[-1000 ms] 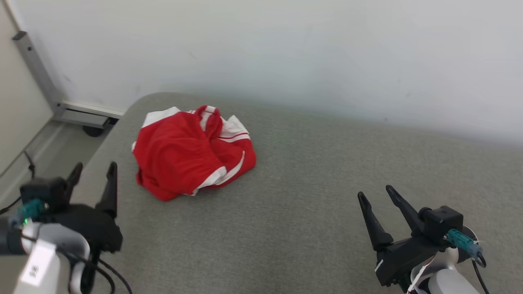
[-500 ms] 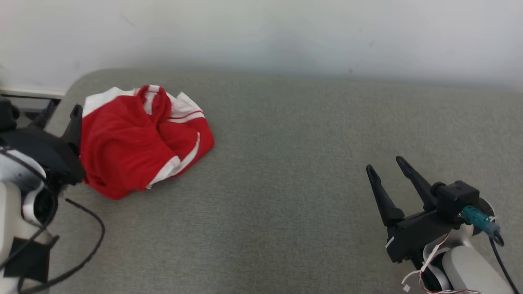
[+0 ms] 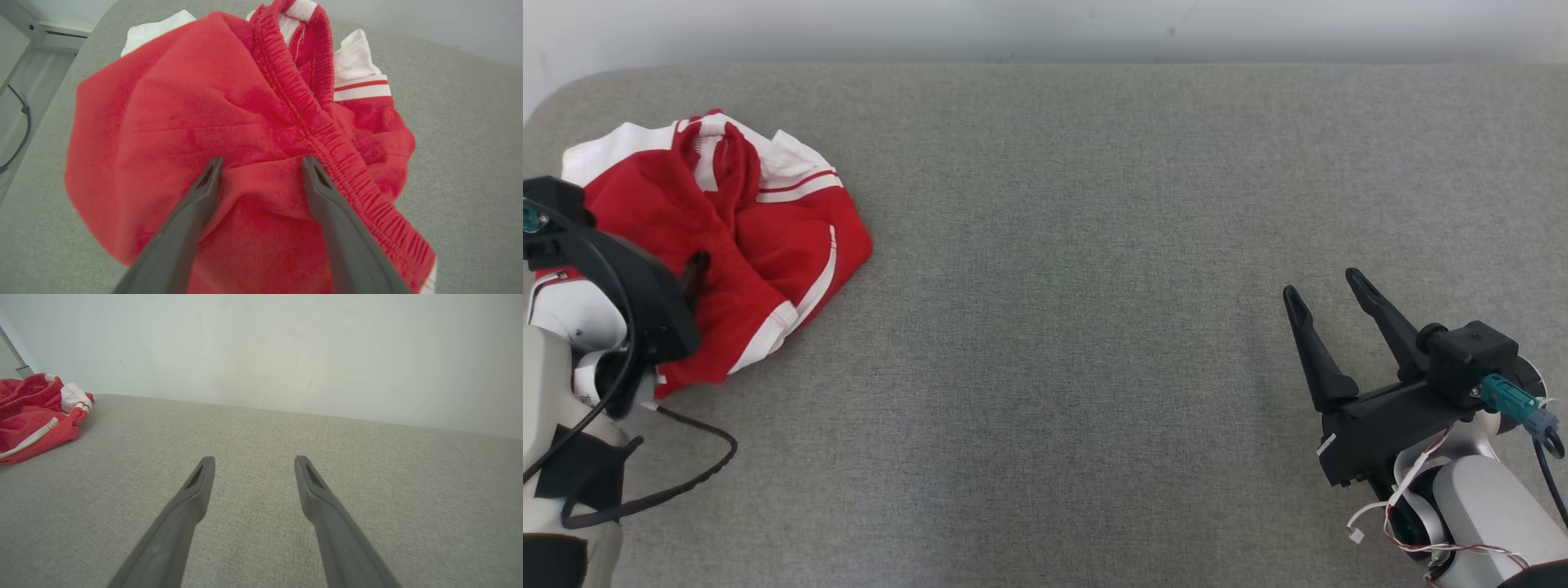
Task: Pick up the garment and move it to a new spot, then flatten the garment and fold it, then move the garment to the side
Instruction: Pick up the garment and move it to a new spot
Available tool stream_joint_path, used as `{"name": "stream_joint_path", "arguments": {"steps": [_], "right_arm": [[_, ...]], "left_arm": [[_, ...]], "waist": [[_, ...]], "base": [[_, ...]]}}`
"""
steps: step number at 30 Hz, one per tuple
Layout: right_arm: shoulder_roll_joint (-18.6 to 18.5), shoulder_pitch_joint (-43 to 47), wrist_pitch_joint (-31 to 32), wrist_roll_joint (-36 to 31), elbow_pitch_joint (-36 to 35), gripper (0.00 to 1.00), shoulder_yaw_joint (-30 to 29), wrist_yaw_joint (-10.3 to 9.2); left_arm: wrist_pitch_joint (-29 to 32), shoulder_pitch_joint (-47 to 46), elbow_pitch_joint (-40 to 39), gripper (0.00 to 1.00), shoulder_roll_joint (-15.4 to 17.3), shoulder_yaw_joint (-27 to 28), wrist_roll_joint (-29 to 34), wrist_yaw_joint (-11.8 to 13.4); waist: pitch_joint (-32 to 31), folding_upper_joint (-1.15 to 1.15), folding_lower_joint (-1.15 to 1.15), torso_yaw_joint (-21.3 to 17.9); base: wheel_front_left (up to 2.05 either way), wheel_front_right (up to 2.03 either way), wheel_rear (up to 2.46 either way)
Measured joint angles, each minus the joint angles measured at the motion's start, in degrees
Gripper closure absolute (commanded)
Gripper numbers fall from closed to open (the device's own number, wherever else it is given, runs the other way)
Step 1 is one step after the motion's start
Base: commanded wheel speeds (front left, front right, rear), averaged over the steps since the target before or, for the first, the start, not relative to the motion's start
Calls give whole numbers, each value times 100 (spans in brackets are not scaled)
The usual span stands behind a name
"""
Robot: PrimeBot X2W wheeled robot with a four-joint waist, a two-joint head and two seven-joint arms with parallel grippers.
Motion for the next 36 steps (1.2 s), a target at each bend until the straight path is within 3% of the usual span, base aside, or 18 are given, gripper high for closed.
{"name": "stream_joint_path", "arguments": {"steps": [5,7,18,26,36], "right_arm": [[-2,-4,1,0,42,0,3,0],[-1,-19,1,0,59,0,9,0],[68,-97,-14,8,289,0,9,-1],[275,-91,-154,112,644,0,24,0],[448,43,-289,185,887,0,71,0]], "left_arm": [[160,-26,290,2,19,-147,112,0],[164,-46,386,100,57,-225,243,-1],[-290,-693,424,100,20,-478,375,-51],[-809,-979,121,100,-382,-688,290,-58],[-1134,-870,-820,100,-648,-1450,-433,-58]], "waist": [[52,0,0,-42],[52,0,-1,-42],[-111,-1,-1,15],[-442,-1,-2,17],[-883,-2,-2,-210]], "base": [[0,0,0],[0,0,0],[0,0,0],[0,0,0],[0,0,0]]}}
